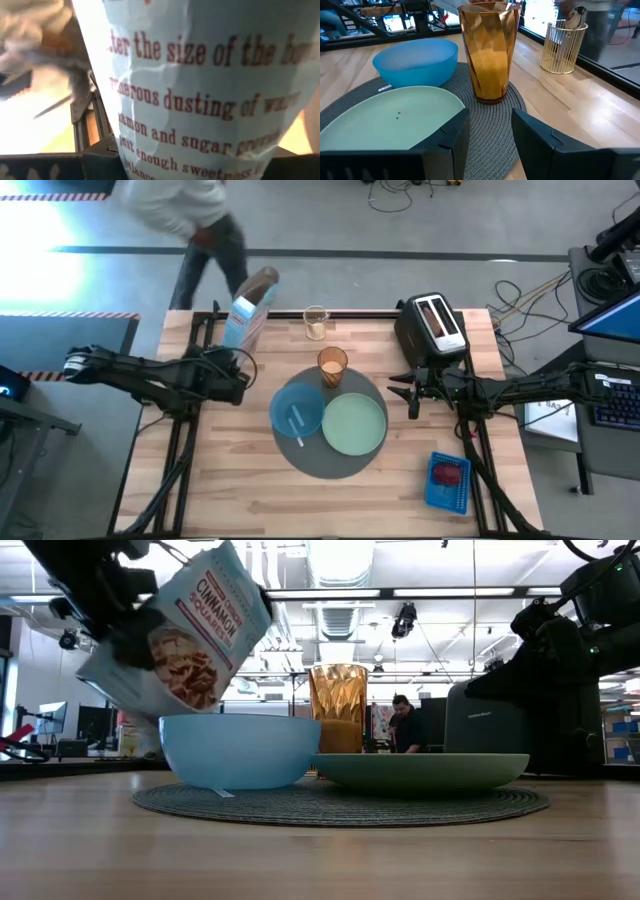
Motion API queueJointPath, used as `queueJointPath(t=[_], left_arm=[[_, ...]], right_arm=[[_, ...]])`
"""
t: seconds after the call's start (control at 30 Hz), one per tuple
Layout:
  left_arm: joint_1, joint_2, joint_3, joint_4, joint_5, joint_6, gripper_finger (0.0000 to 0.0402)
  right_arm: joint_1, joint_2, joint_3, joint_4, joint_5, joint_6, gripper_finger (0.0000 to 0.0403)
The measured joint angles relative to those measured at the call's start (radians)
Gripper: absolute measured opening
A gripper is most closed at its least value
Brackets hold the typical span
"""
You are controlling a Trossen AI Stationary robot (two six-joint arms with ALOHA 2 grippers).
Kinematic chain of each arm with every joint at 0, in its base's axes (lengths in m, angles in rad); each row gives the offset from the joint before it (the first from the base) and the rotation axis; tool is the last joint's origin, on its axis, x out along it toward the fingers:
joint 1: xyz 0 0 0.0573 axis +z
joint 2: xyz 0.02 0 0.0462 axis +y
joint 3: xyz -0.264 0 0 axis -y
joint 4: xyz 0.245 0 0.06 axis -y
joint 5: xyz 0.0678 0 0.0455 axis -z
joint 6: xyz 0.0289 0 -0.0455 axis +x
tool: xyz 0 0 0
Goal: Arrange a breakfast setting
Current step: Pour the cereal from the cereal box into a blue bowl
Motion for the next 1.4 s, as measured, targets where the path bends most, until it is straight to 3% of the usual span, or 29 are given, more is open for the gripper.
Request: queueJointPath(t=[0.43, 0.9, 1.17, 1.4], left_arm=[[-0.128, -0.157, 0.191, -0.191, 0.372, -0.026, 0.0178], [-0.184, -0.158, 0.416, -0.340, 0.670, -0.138, 0.0178], [-0.293, -0.114, 0.483, -0.354, 0.712, -0.175, 0.0178], [-0.547, -0.041, 0.486, -0.354, 0.728, -0.349, 0.0178]], right_arm=[[0.000, 0.000, 0.000, 0.000, 0.000, 0.001, 0.0134], [0.000, 0.000, 0.000, 0.000, 0.000, 0.001, 0.0134], [0.000, 0.000, 0.000, 0.000, 0.000, 0.000, 0.0134], [0.000, 0.000, 0.000, 0.000, 0.000, 0.001, 0.0134]])
